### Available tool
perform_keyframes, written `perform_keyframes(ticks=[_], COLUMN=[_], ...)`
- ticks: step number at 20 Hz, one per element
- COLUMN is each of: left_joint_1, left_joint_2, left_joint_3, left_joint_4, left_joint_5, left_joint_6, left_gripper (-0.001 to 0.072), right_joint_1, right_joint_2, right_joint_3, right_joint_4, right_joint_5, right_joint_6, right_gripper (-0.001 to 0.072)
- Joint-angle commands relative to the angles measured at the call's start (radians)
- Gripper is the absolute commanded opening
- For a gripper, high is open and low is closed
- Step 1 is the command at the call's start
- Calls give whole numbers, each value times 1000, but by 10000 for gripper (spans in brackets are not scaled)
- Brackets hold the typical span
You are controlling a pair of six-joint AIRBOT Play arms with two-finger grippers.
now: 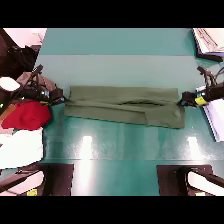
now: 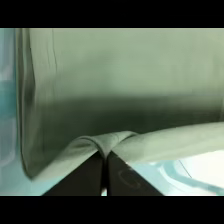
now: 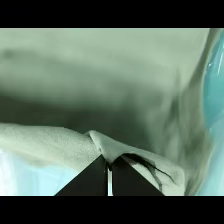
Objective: Fold the shirts.
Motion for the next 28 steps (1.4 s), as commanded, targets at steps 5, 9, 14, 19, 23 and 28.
perform_keyframes(ticks=[5,9,14,19,23,28], left_joint_1=[0,0,0,-3,-3,-55], left_joint_2=[-238,-297,-297,-291,-291,-291], left_joint_3=[186,212,270,369,368,368], left_joint_4=[-44,-51,-117,-135,-165,-175], left_joint_5=[123,171,170,-79,-106,-109], left_joint_6=[3,37,37,56,77,78], left_gripper=[23,24,714,374,32,24], right_joint_1=[7,7,-28,-159,-273,-324], right_joint_2=[-248,-358,-422,-375,-368,-379], right_joint_3=[312,420,503,449,264,83], right_joint_4=[5,5,156,162,165,349], right_joint_5=[-18,-21,-71,117,114,-19], right_joint_6=[6,25,61,-55,-81,-231], right_gripper=[23,25,587,586,697,687])
